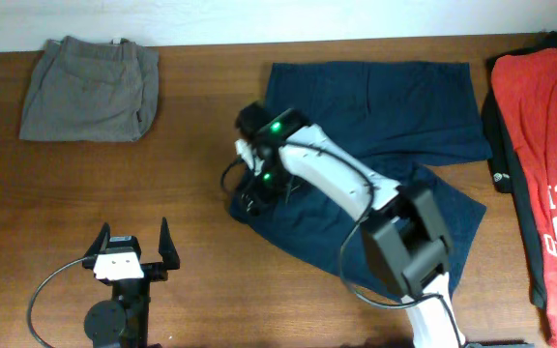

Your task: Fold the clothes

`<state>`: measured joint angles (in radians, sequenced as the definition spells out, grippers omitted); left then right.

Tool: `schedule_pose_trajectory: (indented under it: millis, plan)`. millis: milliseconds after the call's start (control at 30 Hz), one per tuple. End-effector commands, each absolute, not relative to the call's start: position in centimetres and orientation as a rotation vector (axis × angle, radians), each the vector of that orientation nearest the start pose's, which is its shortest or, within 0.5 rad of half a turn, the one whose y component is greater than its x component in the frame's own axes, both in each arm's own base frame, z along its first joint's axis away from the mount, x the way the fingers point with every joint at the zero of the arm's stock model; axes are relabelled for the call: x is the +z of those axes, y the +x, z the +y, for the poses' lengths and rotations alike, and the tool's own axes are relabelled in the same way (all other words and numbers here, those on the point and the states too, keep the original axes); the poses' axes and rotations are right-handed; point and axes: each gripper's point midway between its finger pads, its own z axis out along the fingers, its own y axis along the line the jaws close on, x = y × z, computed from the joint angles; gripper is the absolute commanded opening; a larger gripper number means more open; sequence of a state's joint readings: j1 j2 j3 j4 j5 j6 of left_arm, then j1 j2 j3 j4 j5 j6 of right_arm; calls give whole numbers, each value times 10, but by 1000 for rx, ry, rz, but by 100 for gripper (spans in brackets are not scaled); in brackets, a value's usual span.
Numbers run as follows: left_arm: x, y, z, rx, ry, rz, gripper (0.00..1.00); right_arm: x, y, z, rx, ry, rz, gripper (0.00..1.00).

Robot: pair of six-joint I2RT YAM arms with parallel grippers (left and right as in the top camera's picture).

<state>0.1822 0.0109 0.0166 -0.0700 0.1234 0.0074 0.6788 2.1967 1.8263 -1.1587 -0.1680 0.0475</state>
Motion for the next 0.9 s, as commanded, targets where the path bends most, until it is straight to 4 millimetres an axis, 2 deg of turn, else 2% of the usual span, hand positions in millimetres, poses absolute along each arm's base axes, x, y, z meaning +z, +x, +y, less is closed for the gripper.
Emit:
schedule_pose_trajectory:
  millis: [0,200,433,567,867]
  plan:
    - [160,245,23,45,-36,1635,99,29,321,294,27,-1073,2944,99]
    - [160,245,23,45,-36,1635,99,13,327,309,10,-1134,2875,100]
    - [160,245,23,45,-36,1635,99,10,331,316,34,-1141,2848,98]
    - [160,245,23,45,-37,1635,99,11,319,331,120,-1177,2846,98]
    - [160,245,23,45,-36,1635,99,1,301,344,159,-1234,2860,98]
